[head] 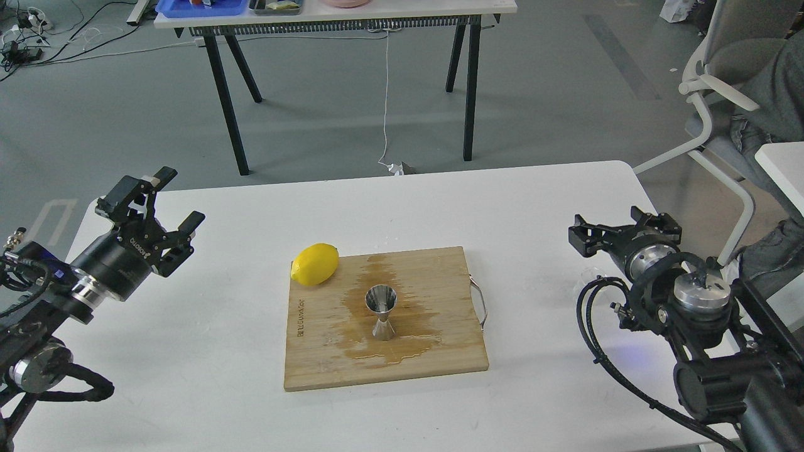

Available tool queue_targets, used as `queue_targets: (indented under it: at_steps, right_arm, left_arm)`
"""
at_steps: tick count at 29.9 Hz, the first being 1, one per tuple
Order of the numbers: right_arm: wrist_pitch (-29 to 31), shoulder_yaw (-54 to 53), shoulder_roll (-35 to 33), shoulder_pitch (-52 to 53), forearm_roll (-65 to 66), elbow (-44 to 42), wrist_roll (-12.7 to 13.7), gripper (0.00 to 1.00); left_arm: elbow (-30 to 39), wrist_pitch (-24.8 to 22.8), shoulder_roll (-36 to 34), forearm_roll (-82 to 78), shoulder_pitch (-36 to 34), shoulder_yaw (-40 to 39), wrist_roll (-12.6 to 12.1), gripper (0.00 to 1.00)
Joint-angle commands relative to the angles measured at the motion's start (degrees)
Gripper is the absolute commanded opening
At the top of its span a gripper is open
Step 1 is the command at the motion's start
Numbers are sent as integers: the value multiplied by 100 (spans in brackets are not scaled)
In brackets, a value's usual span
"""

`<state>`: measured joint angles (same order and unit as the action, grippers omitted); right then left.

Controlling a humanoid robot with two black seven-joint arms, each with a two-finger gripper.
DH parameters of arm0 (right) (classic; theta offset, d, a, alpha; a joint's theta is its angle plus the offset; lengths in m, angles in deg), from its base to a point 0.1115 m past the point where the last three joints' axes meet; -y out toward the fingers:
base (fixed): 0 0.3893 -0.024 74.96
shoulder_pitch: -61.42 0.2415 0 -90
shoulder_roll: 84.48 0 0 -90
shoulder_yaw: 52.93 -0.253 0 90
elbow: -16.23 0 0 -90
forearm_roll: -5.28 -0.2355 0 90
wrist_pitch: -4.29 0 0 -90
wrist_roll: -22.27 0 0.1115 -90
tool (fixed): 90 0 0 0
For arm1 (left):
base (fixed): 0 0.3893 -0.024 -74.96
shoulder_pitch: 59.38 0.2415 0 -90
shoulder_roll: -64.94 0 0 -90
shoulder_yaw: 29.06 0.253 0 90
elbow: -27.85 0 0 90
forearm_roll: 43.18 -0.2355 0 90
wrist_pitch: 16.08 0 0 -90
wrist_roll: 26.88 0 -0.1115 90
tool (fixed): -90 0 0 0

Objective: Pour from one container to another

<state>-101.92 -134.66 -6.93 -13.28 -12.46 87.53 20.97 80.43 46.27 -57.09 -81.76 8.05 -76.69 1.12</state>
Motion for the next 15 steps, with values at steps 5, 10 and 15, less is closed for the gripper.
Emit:
queue_targets:
  at_steps: [5, 10, 15]
  right_arm:
    - [2609, 693, -995, 781, 1280, -633, 666, 98]
    - [4421, 658, -1022, 851, 1607, -1828, 666, 98]
    - [4421, 728, -1066, 904, 1607, -2401, 693, 98]
  left_arm:
    - [6, -35, -163, 9, -168, -9, 0, 99]
    - [6, -35, -392, 79, -423, -26, 0, 99]
    - [15, -35, -419, 79, -468, -44, 0, 99]
